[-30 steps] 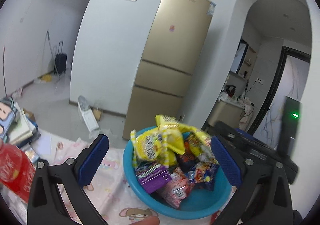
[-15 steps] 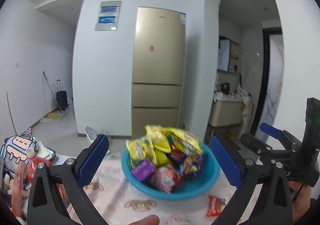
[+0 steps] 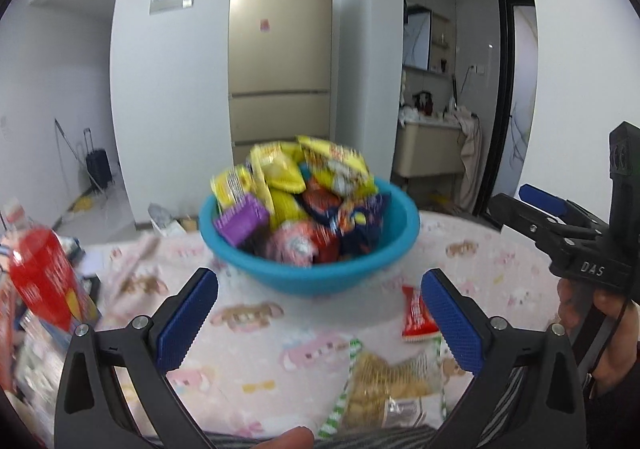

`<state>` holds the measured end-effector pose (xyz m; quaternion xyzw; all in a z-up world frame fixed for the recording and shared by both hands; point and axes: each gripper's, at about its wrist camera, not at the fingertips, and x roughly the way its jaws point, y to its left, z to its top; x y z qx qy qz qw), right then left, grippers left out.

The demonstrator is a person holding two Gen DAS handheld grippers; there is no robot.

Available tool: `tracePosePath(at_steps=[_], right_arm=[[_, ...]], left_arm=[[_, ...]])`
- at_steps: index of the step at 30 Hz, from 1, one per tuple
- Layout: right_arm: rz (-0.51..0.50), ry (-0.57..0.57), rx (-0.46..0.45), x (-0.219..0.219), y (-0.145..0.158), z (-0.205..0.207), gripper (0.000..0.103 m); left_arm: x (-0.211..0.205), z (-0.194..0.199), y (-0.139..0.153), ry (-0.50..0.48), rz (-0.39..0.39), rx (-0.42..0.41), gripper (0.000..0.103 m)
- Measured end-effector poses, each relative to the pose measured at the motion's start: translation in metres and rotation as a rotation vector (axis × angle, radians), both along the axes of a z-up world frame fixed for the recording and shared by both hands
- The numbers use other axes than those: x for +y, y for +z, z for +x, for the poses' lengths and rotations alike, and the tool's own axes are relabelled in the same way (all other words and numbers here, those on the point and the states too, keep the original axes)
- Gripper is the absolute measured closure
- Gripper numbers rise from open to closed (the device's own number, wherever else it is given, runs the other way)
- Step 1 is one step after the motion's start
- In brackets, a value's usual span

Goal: Organize snacks
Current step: 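Withdraw both tools from the basin toward the remaining snacks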

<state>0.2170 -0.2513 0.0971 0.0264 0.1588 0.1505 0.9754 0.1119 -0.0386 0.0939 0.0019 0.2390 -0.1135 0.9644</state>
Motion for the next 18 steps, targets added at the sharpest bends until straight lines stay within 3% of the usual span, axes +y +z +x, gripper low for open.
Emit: tracePosePath(at_steps=[7, 13, 18], right_arm=[[0.015, 0.004, 0.081, 0.004, -0.035, 0.009, 0.000], [-0.037, 0.005, 0.133, 0.016, -0.057, 0.013, 0.000], [-0.059, 0.004, 0.157, 0.020, -0.064, 0.016, 0.000]], left_arm=[[0.001, 0.008, -0.039, -0.008, -0.068, 0.100, 0.000], [-0.007, 0.002, -0.050, 0.048, -0.039, 0.078, 0.000], [-0.021, 0.001, -0.061, 0.054, 0.057, 0.058, 0.000]])
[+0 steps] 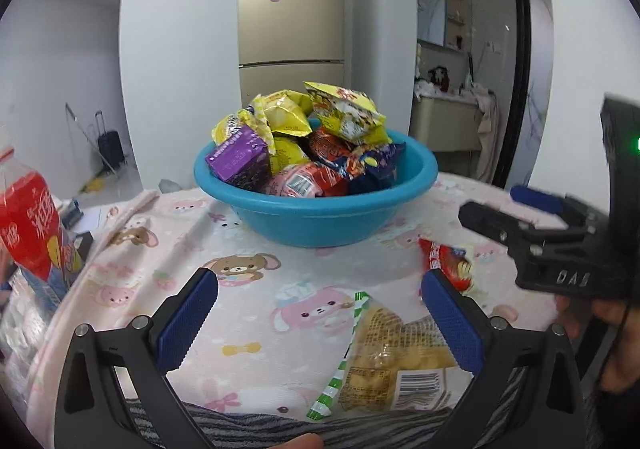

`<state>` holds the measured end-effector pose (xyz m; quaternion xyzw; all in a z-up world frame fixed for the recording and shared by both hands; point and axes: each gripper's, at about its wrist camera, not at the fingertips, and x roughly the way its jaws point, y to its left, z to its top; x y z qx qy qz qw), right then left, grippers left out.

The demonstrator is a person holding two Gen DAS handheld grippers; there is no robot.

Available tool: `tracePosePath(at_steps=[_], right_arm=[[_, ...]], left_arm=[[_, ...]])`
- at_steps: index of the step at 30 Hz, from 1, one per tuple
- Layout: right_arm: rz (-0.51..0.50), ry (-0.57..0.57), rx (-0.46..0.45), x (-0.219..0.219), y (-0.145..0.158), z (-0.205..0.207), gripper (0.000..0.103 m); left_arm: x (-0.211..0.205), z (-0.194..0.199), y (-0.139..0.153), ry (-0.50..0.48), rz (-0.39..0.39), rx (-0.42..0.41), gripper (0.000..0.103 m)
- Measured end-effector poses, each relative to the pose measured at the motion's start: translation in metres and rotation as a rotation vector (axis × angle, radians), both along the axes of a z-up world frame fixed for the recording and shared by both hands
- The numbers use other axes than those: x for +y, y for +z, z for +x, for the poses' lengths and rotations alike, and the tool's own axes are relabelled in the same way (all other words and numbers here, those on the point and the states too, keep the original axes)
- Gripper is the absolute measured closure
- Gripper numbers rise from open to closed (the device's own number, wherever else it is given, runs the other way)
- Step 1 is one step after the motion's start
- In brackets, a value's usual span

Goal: Organize snacks
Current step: 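Withdraw both tools from the basin toward the remaining snacks, then grasp the clear cracker bag with the left tool while the right tool grasps the red pie packet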

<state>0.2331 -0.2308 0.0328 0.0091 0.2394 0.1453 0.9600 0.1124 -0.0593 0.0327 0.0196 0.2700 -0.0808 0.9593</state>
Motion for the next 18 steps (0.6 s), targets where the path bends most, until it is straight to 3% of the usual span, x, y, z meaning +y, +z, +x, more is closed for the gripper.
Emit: tracePosePath(at_steps=[6, 18], right_arm=[[-0.007, -0.004, 0.026, 0.001, -0.004, 0.004, 0.000], [0.017, -0.027, 0.077, -0.010, -0.009, 0.013, 0.000]], left_arm=[[-0.008, 0.001, -0.006, -0.051, 0.014, 0.022, 0.000], [-0.022, 0.016, -0.030, -0.205, -0.013, 0.191, 0.000]])
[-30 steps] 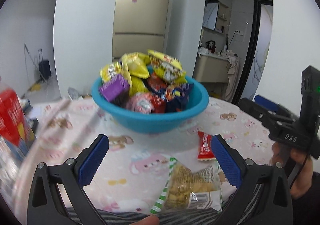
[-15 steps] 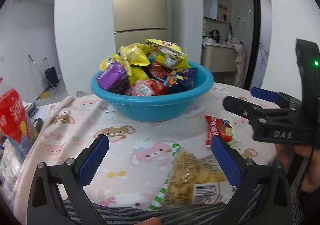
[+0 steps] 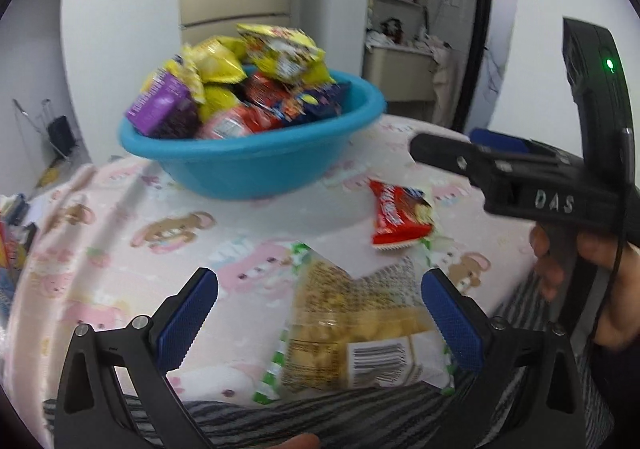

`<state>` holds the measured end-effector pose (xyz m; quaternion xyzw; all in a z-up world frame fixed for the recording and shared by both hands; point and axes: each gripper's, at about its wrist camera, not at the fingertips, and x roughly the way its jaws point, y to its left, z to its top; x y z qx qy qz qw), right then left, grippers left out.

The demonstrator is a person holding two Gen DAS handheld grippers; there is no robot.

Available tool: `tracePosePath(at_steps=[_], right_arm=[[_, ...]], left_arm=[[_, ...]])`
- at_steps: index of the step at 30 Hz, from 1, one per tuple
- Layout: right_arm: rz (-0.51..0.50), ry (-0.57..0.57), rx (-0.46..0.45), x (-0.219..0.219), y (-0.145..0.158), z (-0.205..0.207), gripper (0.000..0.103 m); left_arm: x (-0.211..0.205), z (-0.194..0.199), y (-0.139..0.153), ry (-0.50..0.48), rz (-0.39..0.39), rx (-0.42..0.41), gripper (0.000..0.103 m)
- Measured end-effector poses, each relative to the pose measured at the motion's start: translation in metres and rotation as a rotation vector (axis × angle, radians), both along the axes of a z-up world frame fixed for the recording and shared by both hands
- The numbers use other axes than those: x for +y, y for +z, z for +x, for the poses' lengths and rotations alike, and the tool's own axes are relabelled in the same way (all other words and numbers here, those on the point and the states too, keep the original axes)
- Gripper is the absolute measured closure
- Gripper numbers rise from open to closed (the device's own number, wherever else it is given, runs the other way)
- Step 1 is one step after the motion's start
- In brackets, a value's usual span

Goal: Organize snacks
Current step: 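Grasp the clear cracker bag with the left tool while the right tool grasps the red pie packet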

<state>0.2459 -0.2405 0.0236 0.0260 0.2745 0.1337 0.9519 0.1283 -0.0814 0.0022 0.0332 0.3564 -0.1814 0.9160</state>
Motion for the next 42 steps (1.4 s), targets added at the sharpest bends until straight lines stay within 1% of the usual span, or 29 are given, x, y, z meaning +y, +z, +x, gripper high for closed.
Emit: tracePosePath(at_steps=[5, 7, 9, 12, 16, 19, 22, 26, 34, 38, 39, 40, 42], right_arm=[[0.021, -0.014, 0.036, -0.005, -0.004, 0.006, 0.000], [0.030, -0.018, 0.062, -0.006, -0.008, 0.010, 0.000], [0.042, -0.022, 0.090, -0.008, -0.012, 0.014, 0.000], [0.067, -0.031, 0.155, -0.010, -0.021, 0.022, 0.000], [0.070, -0.018, 0.283, -0.006, -0.041, 0.036, 0.000], [0.064, 0.012, 0.342, 0.000, -0.053, 0.041, 0.000], [0.041, 0.009, 0.369, 0.004, -0.059, 0.044, 0.000], [0.009, -0.022, 0.396, 0.006, -0.067, 0.050, 0.000], [-0.004, -0.063, 0.416, 0.004, -0.070, 0.062, 0.000], [-0.041, -0.098, 0.426, 0.010, -0.069, 0.074, 0.000], [-0.047, -0.094, 0.424, 0.012, -0.069, 0.075, 0.003], [-0.056, -0.087, 0.425, 0.015, -0.070, 0.077, 0.008], [-0.074, -0.079, 0.429, 0.017, -0.073, 0.078, 0.013]], left_arm=[[-0.011, 0.003, -0.009, -0.039, 0.034, 0.033, 0.000], [-0.016, 0.005, -0.013, -0.083, 0.032, 0.064, 0.000], [-0.024, 0.005, -0.019, -0.108, 0.058, 0.084, 0.000], [-0.030, 0.006, -0.022, -0.132, 0.065, 0.108, 0.000], [-0.029, 0.013, -0.027, -0.119, 0.057, 0.145, 0.000], [-0.029, 0.016, -0.028, -0.140, 0.042, 0.169, 0.004], [-0.033, 0.016, -0.030, -0.166, 0.051, 0.182, 0.010], [-0.033, 0.013, -0.028, -0.158, 0.060, 0.168, 0.018], [-0.026, 0.011, -0.027, -0.143, 0.035, 0.175, 0.021], [-0.018, 0.011, -0.026, -0.113, 0.007, 0.172, 0.022], [-0.015, 0.010, -0.024, -0.099, -0.002, 0.169, 0.022], [-0.012, 0.010, -0.023, -0.082, -0.010, 0.165, 0.022], [-0.005, 0.010, -0.022, -0.050, -0.023, 0.165, 0.022]])
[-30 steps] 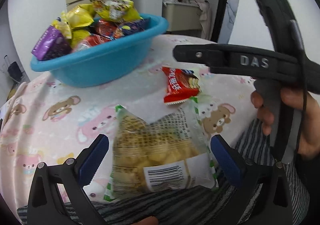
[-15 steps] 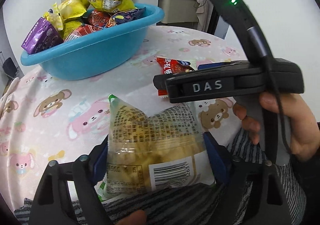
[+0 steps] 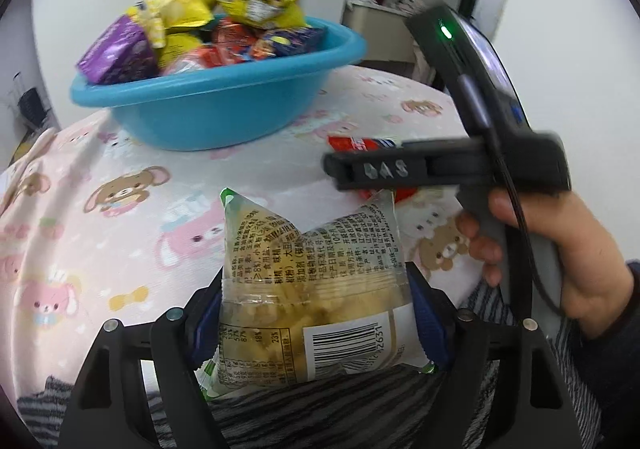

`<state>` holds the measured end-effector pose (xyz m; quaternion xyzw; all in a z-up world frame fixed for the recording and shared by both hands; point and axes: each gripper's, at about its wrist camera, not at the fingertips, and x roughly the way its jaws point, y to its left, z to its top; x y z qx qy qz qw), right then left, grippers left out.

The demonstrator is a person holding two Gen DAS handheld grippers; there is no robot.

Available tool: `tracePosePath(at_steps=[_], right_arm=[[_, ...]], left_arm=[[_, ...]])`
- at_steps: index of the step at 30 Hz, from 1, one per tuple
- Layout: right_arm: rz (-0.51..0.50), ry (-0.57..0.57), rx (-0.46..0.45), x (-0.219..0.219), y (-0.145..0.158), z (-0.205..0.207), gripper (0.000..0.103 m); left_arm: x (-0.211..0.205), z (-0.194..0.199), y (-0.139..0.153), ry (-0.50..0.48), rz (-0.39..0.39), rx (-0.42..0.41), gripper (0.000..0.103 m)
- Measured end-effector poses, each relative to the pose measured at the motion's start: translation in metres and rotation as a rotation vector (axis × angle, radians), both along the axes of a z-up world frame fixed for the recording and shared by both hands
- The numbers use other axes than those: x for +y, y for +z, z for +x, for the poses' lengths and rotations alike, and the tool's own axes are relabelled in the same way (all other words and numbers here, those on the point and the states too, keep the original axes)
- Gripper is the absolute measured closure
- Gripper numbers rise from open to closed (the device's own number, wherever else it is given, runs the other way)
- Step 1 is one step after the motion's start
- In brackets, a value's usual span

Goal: Organize snacks
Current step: 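Grasp the clear cracker bag with the left tool while the right tool grasps the red pie packet, then lift both packets over the basin and open both tools to drop them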

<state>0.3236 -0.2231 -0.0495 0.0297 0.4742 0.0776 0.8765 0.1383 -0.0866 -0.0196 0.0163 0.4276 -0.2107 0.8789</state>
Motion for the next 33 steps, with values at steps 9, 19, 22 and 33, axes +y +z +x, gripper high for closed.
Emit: tracePosePath(at_steps=[9, 19, 22, 33], right_arm=[[0.040, 0.120, -0.039, -0.002, 0.005, -0.012, 0.029], [-0.057, 0.207, -0.008, 0.017, -0.002, -0.024, 0.022], [-0.081, 0.220, -0.031, 0.019, 0.001, -0.027, 0.043], [-0.063, 0.294, -0.175, 0.026, 0.023, -0.045, 0.044]], left_arm=[[0.022, 0.000, 0.002, 0.118, -0.013, 0.007, 0.022], [0.026, 0.002, 0.005, 0.166, -0.007, -0.022, 0.022], [0.028, 0.001, 0.007, 0.181, -0.010, -0.030, 0.022], [0.029, -0.003, 0.014, 0.199, -0.013, -0.081, 0.022]])
